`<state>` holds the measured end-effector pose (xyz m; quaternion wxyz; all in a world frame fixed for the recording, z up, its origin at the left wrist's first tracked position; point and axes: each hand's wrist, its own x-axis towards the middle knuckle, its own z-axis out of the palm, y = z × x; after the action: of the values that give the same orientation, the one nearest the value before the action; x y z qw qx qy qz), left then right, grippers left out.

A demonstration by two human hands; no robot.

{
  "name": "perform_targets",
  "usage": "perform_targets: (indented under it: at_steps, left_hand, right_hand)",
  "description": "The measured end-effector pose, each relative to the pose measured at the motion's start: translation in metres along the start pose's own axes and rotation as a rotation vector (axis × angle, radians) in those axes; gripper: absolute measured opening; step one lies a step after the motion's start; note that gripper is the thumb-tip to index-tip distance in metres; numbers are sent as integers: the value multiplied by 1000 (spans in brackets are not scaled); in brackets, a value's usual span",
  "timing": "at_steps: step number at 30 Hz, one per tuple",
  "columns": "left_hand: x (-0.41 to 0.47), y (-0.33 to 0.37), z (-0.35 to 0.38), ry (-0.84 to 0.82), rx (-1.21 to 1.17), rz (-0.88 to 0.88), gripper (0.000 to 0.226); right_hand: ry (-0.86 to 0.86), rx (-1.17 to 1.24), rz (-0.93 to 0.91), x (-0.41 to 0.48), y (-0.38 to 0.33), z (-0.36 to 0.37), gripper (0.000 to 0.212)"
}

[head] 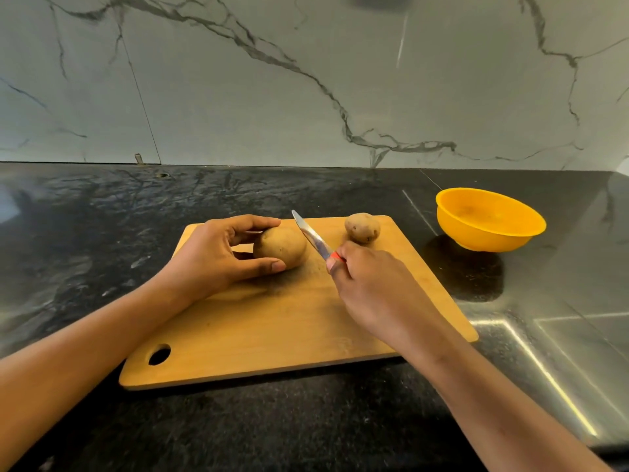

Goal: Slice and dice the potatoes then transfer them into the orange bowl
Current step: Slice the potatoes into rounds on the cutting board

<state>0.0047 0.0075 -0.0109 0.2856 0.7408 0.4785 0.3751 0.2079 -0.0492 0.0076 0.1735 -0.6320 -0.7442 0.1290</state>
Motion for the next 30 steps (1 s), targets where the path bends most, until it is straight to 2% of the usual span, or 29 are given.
perform_targets:
  at_steps: [6, 11, 17, 23, 30]
  left_hand:
    - [-1, 3, 2, 32, 5, -10, 62]
    - [-2, 5, 3, 51, 0, 9, 60]
    - [-3, 3, 2, 61, 25, 14, 64]
    - [-3, 2, 3, 60, 18, 10, 64]
    - [-2, 2, 2, 44, -14, 10, 61]
  right_hand:
    - [-14, -67, 4, 0, -5, -2, 29]
    - [0, -186, -24, 2, -11, -3, 18]
    - [46, -249, -65, 9, -16, -5, 20]
    - [0, -263, -61, 6, -15, -6, 18]
    - [-58, -152, -63, 8, -9, -9, 24]
